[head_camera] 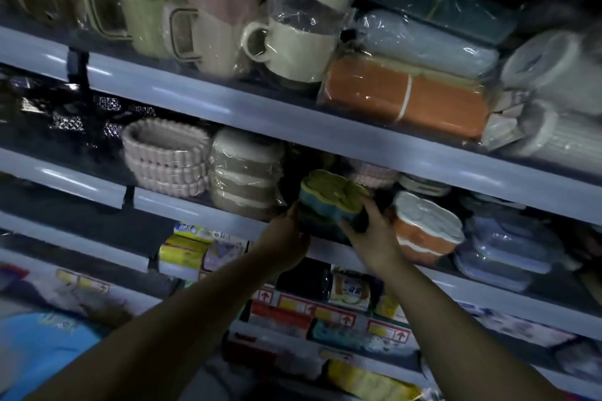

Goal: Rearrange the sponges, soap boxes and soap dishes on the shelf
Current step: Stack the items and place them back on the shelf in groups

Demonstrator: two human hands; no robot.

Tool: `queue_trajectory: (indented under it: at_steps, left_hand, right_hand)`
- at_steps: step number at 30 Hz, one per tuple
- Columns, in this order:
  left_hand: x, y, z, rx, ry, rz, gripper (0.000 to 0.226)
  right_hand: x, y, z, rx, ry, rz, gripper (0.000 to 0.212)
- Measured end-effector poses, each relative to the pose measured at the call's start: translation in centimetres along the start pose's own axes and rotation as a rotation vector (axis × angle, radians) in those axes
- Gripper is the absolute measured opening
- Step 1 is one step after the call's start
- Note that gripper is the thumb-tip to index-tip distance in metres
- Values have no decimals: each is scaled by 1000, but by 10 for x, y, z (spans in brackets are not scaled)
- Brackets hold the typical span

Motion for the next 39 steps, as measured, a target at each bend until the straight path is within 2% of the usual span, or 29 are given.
queue_trajectory:
  at_steps: [5, 13, 17, 19, 34, 39]
  left_hand:
    - [3, 8, -3, -41, 16, 42, 49]
    - [5, 5, -8, -97, -15, 101, 39]
    - [2, 5, -13, -82, -63, 105, 71]
    - [-3, 8, -18, -78, -56, 135, 80]
    - [-7, 9, -16, -167, -145, 153, 66]
    - [-10, 10, -16, -169, -160, 124, 64]
  right_hand:
    - [-7, 10, -1, 19, 198, 48, 53]
    - [-8, 4, -1, 32, 142, 42, 52]
    - [3, -3, -2, 10, 125, 12, 67]
    - [2, -7, -2, -15, 91, -7, 71]
    - [-13, -11, 9, -14, -4, -30, 78]
    - [-12, -5, 11, 15, -35, 22, 83]
Point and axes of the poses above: each hand's wrist, its own y-axis towards the middle knuckle, its own z-axis out of the palm, x = y × z, the point moved 5 cm from there along y, towards the middle knuckle, and after that the axes turned 10 degrees about y, right-handed, at the moved point
